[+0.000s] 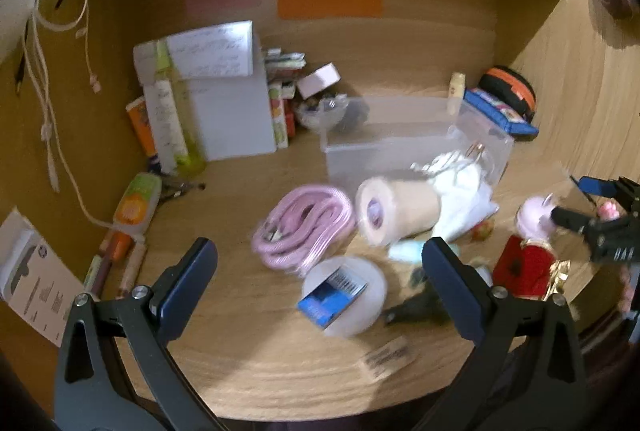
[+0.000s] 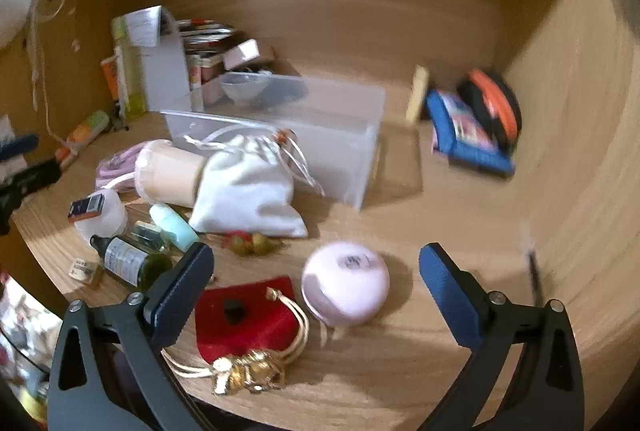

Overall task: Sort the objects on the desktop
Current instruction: 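Grasp the blue Max box with the left tool while the right tool grasps the pink ball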

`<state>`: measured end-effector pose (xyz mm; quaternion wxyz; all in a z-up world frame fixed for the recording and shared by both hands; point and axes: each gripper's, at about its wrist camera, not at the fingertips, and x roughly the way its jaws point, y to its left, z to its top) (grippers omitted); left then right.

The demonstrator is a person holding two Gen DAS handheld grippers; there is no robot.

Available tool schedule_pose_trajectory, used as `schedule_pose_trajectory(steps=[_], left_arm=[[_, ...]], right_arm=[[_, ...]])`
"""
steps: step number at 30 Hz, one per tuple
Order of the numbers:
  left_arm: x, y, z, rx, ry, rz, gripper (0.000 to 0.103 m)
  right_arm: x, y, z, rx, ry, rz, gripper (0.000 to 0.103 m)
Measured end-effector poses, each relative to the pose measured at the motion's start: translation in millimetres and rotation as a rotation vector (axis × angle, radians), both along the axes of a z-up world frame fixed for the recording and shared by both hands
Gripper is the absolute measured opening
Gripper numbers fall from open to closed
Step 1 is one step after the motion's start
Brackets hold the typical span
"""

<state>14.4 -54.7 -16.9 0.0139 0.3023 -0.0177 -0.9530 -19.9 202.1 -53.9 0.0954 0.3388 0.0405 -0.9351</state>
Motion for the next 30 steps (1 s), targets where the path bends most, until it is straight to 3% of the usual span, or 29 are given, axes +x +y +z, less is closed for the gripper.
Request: schedule_pose_trajectory(steps=[3,10,15,19,22,24,27,30], left_arm=[[2,-11,-9,0.036,-0.047,0.011,0.103],[2,-16,-39,0.070,-0.126,0.018,0.103],[-5,-15,-48,0.066,-0.135,0.023,0.103],[-16,-25,-51,0.129,-0.148,0.035,0.103],[-23,-26,-53,0.135,-0.149,0.048,0.103],[-25,-25,-53,0.128,-0.144,0.049,0.103],[-29,-22,-54,0.093,-0.140,0.051,0.088],[-31,-20,-54,0.075,-0.133,0.046,0.087]], right_arm=[[1,18,-2,-0.049,-0.015,-0.042,0.101],[4,38,-4,-0.035,-0.035,-0.087,0.101],[0,38,-16,-0.022,-0.067,-0.080,0.101],[-7,38,-20,-0.037,-0.082,-0.069,0.101],[-16,35,-25,-0.039,-0.097,-0.055,0.100],[-22,31,-29,-0.026,-0.110,-0.043,0.095],[-31,27,-38,-0.026,-0.145,-0.027,0.086],[-37,25,-44,-0.034,-0.169,-0.013,0.083]])
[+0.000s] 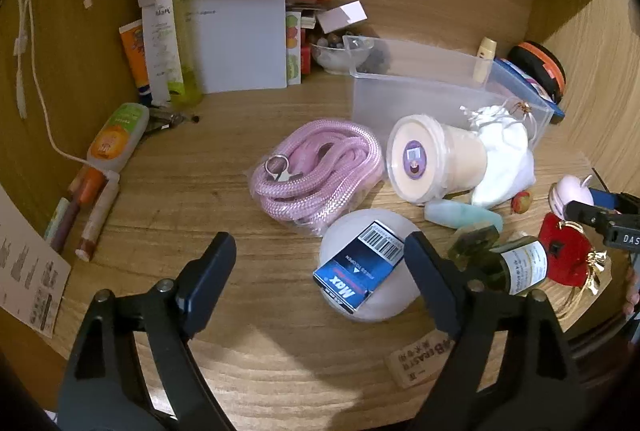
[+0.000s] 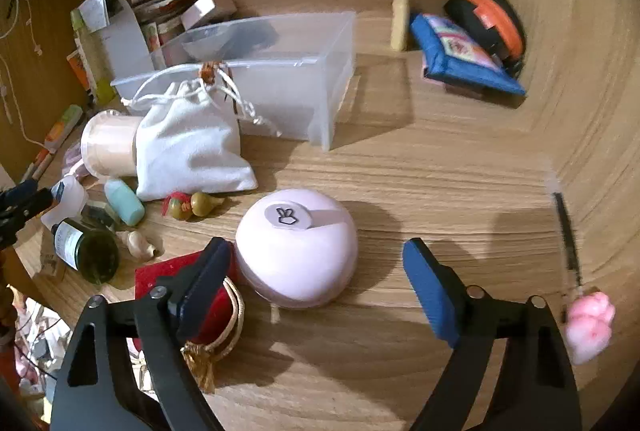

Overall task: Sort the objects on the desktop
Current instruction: 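Grasp the blue Max box with the left tool while the right tool grasps the pink ball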

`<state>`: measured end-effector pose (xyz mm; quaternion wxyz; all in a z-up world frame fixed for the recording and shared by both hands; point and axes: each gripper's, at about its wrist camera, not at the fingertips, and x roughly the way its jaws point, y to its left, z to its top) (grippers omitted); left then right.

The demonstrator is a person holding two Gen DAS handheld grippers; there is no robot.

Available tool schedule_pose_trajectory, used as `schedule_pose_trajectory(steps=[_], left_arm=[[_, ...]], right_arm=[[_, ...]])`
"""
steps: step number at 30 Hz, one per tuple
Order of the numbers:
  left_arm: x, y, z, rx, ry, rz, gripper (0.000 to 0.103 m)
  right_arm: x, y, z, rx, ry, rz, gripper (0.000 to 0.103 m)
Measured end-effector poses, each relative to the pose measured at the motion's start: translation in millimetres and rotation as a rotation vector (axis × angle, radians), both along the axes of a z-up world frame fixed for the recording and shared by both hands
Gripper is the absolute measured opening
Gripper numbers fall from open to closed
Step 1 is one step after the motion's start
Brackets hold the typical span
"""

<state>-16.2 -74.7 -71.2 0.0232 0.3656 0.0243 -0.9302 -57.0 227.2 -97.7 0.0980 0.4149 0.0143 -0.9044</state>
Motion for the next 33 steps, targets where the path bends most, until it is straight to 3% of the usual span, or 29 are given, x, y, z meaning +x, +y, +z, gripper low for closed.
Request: schedule_pose_trajectory(steps=[10,17,22,27,33], left_arm=[[3,11,2,-0.041,0.028,-0.039,0.063],[1,25,-1,-0.076,0.021,-0.095,0.063],[-3,20,-1,-0.040,0.010,-0.093,0.044],[-3,19,-1,-0.060,0.016,-0.084,0.029],[-6,17,-1,-0.067,0.019,-0.064,0.027]], right_arm=[[-11,-3,-10,0.002,-0.027,0.019,0.072],[-13,-9,-10,0.034,-0.024,0.041,0.060],[-13,-8,-10,0.028,-0.020,0.040,0.060],[-14,-8,-11,0.021,-0.019,0.041,0.060],[-16,-2,-8,-0.017,-0.022,0.035,0.060]])
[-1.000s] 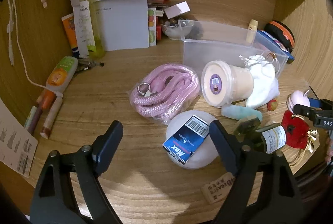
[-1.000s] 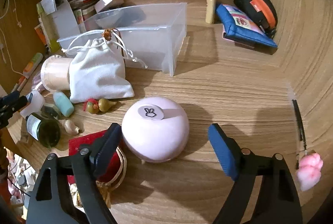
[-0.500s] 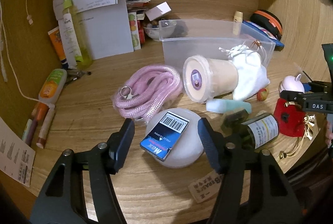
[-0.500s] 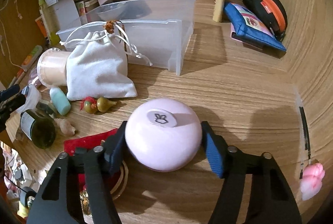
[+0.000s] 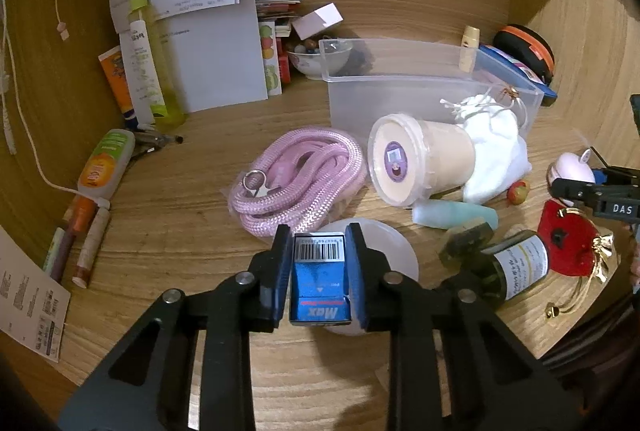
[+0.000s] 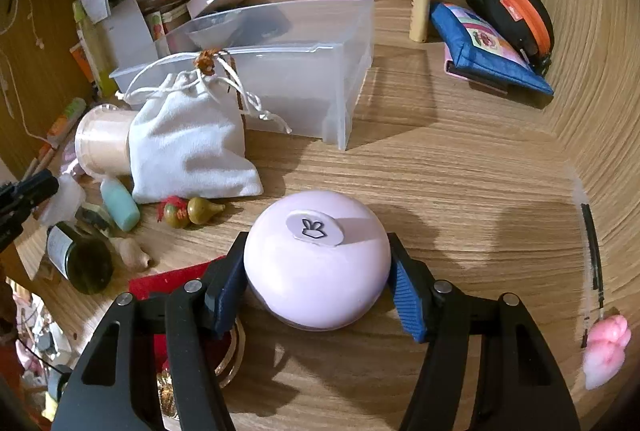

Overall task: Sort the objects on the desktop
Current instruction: 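Grasp the blue Max box with the left tool while the right tool grasps the pink ball, then carry the blue box and pink ball into the clear plastic box with both tools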

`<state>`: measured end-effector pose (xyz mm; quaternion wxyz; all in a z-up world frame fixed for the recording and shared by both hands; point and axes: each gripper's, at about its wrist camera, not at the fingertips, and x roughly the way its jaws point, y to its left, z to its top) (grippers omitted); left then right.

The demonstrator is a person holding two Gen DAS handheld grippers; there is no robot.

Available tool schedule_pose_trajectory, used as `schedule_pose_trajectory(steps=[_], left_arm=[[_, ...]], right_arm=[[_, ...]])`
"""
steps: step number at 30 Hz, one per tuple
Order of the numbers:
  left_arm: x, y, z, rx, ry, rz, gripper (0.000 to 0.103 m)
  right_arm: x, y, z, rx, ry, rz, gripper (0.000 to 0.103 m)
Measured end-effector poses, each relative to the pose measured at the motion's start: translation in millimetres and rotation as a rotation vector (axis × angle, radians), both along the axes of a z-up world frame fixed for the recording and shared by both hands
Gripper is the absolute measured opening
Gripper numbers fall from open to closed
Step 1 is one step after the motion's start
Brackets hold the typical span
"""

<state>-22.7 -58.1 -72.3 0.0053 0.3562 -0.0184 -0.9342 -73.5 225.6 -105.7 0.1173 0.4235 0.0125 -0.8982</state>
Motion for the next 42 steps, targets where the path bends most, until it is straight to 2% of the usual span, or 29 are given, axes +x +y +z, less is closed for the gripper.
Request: schedule_pose_trajectory(steps=[11,16,19,21,32,38,42], left_arm=[[1,-2,23,-0.011,0.062,0.014,0.026],[-8,-4,38,0.033,0.079,0.009,0.026],[-14,0,51,-0.014,0.133,0.034,0.027],[-21,1,58,-0.020,0.137,0.028,0.026],[-65,-8,98,0.156,0.082,-0.083,0.027],[-83,-4,119,0.115,0.142,-0.063,0.026],[-102,-3,125,0.151,0.123,-0.096,0.027]], right_arm=[[5,2,32,0.005,0.071,0.005,0.060],[2,2,48,-0.004,0.098,0.003,0.060],[1,1,62,-0.007,0.125,0.012,0.060],[0,-2,73,0.002,0.152,0.021,0.060],[-20,-18,117,0.006,0.235,0.057,0.060],[-41,-25,132,0.028,0.259,0.071,0.060],[-58,-31,136,0.034,0.250,0.084,0.060]])
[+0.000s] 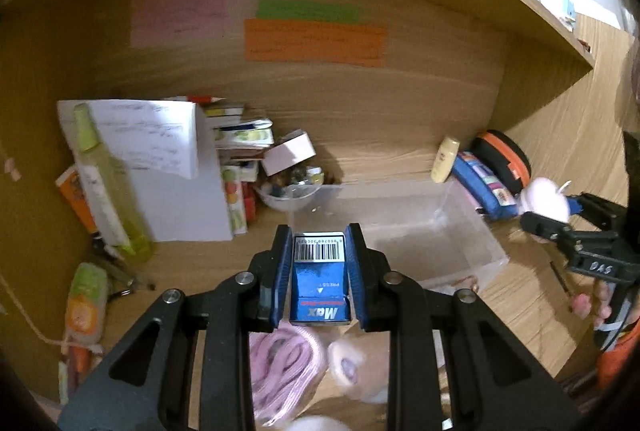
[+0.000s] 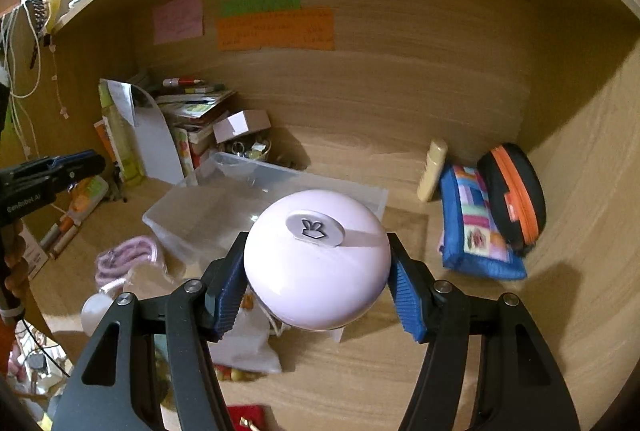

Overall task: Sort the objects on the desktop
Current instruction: 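Carry the blue box and pink ball into the clear plastic box with both tools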

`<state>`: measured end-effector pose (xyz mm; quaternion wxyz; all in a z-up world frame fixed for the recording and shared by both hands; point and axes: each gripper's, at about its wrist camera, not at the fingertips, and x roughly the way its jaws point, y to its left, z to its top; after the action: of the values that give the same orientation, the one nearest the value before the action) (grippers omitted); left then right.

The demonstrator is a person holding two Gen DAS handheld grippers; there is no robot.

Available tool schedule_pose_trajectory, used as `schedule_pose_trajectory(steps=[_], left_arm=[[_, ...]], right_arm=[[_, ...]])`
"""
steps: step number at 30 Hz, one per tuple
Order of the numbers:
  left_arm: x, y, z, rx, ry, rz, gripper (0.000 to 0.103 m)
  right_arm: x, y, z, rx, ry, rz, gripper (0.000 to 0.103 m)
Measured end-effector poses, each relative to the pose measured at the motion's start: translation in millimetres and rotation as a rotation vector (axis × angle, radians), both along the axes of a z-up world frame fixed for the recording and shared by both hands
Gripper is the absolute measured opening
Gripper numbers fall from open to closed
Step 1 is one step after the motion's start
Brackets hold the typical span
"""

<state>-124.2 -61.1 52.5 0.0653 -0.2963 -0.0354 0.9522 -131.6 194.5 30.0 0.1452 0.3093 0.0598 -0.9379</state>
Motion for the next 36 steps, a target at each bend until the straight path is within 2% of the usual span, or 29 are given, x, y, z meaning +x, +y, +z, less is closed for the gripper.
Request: schedule_pose_trajectory(steps=[7,16,23,29,36], left_arm=[[-40,14,-6,0.019,-0.069,-0.062,0.026],[-89,36,-33,0.005,-0.170,-0.109,0.026],[-114,43,-57,-0.020,-0.249,-0.134,0.027],[-131,41,-76,0.011,-0.332,-0.163,0.026],[-144,48,-91,-0.040,-0.372,-0.157,0.026]], right_arm=[[-28,-5,-1,-0.018,-0.026,0.019,0.060],[-67,-18,-28,0.013,-0.097,0.032,0.060],[-89,-30,-54,0.069,-0.161,0.053,0.060],[-104,-40,-72,0.145,-0.197,0.064,0.060],[-115,-49,-86,0.196,-0.250,0.083,0.060]])
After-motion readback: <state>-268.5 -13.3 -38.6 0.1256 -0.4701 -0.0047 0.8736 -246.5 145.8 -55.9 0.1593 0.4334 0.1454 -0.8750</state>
